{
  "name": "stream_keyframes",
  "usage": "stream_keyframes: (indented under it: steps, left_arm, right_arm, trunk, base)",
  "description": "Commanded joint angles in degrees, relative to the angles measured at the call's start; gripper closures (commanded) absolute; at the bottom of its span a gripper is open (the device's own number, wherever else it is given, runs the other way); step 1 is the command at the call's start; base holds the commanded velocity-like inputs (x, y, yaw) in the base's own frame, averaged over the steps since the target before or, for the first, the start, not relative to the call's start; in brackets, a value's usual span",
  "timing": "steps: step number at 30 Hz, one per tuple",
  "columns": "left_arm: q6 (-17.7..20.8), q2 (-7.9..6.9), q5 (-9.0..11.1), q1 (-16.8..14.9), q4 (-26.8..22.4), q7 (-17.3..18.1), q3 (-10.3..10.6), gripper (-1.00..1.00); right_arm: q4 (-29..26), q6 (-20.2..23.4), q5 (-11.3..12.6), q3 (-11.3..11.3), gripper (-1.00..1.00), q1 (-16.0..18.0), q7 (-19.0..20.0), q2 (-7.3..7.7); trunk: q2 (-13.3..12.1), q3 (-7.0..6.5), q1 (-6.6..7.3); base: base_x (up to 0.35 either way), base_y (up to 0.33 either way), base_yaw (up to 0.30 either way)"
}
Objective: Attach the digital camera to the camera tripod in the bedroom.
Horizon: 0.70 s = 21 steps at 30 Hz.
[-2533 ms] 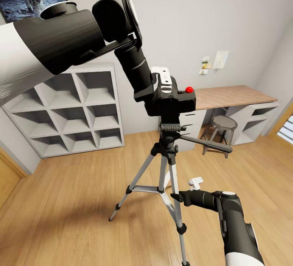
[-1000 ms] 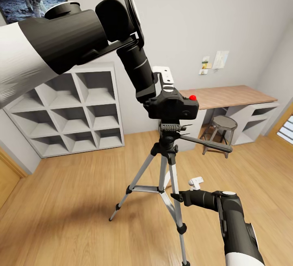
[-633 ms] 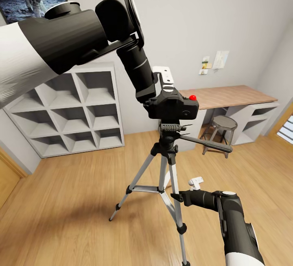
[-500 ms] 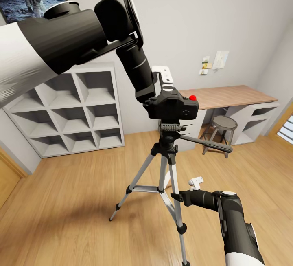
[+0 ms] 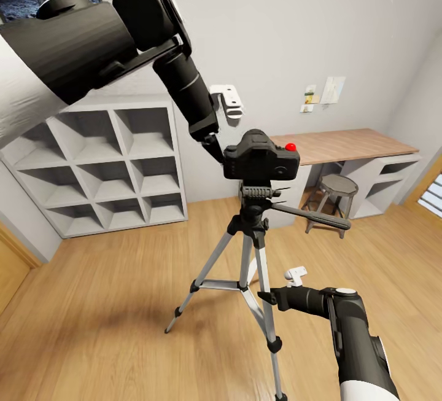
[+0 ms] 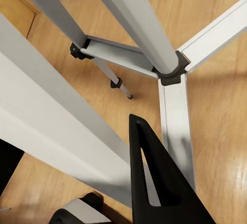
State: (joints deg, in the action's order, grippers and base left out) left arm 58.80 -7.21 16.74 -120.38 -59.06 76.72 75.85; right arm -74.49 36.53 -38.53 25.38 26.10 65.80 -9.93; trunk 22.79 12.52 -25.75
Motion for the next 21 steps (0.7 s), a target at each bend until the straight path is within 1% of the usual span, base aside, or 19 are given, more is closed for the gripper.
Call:
stream_keyframes:
  steps: [1, 2, 6, 7, 9, 11, 12, 15, 18, 19, 21]
  left_arm:
    - [0.5, -0.58, 0.2, -0.1, -0.1, 0.0, -0.5, -1.0]
    - [0.4, -1.71, 0.2, -0.1, -0.1, -0.1, -2.1, -1.0]
    - [0.3, -4.29, 0.1, -0.1, -0.4, -1.2, -6.2, -1.0]
    - [0.3, -5.7, 0.2, -0.1, -0.5, -2.3, -8.2, -1.0]
    - [0.3, -7.12, 0.3, -0.1, -0.6, -3.7, -9.9, -1.0]
    - [0.3, -8.52, 0.5, -0.1, -0.6, -5.0, -11.1, -1.0]
    - [0.3, -9.88, 0.9, -0.1, -0.5, -6.1, -11.8, -1.0]
    - [0.3, -11.9, 1.6, 0.1, -0.2, -7.2, -12.5, -1.0]
    - [0.3, -14.23, 2.2, 0.5, 0.5, -7.7, -12.9, -1.0]
    - [0.3, -15.93, 2.7, 0.7, 1.3, -8.0, -13.0, -1.0]
    - [0.3, -17.66, 3.2, 1.2, 2.2, -8.1, -13.1, -1.0]
  right_arm:
    - [-0.1, -0.3, -0.5, 0.1, 1.0, 0.1, -3.0, -0.07]
    - [-0.1, -0.3, -0.5, 0.1, 1.0, 0.1, -3.0, -0.07]
    - [-0.1, -0.2, -0.5, 0.2, 1.0, 0.1, -3.0, -0.07]
    - [-0.1, -0.1, -0.5, 0.2, 1.0, 0.1, -3.0, -0.07]
    - [-0.1, -0.1, -0.5, 0.2, 1.0, 0.1, -3.0, -0.07]
    - [-0.1, 0.0, -0.5, 0.2, 1.0, 0.1, -3.0, -0.07]
    - [-0.1, 0.0, -0.5, 0.2, 1.0, 0.1, -3.0, -0.07]
    - [-0.1, 0.0, -0.5, 0.2, 1.0, 0.1, -3.0, -0.07]
    - [-0.1, 0.1, -0.5, 0.2, 1.0, 0.1, -3.0, -0.07]
    - [-0.1, 0.1, -0.5, 0.2, 1.0, 0.1, -3.0, -0.07]
    - [-0.1, 0.1, -0.5, 0.2, 1.0, 0.1, -3.0, -0.07]
  trunk:
    - [0.1, 0.13, -0.03]
    - [0.1, 0.13, -0.03]
    - [0.1, 0.13, -0.03]
    - [0.1, 0.13, -0.03]
    - [0.1, 0.13, -0.03]
    - [0.1, 0.13, -0.03]
    - [0.1, 0.13, -0.03]
    - [0.1, 0.13, -0.03]
    - [0.1, 0.13, -0.03]
    - [0.1, 0.13, -0.03]
    - [0.1, 0.13, -0.03]
  base:
    - [0.0, 0.0, 0.0]
    - [0.0, 0.0, 0.0]
    - [0.0, 0.0, 0.0]
    - [0.0, 0.0, 0.0]
    - [0.0, 0.0, 0.0]
    - [0.0, 0.0, 0.0]
    - [0.0, 0.0, 0.0]
    - [0.0, 0.0, 0.0]
    - [0.0, 0.0, 0.0]
    - [0.0, 0.0, 0.0]
    - [0.0, 0.0, 0.0]
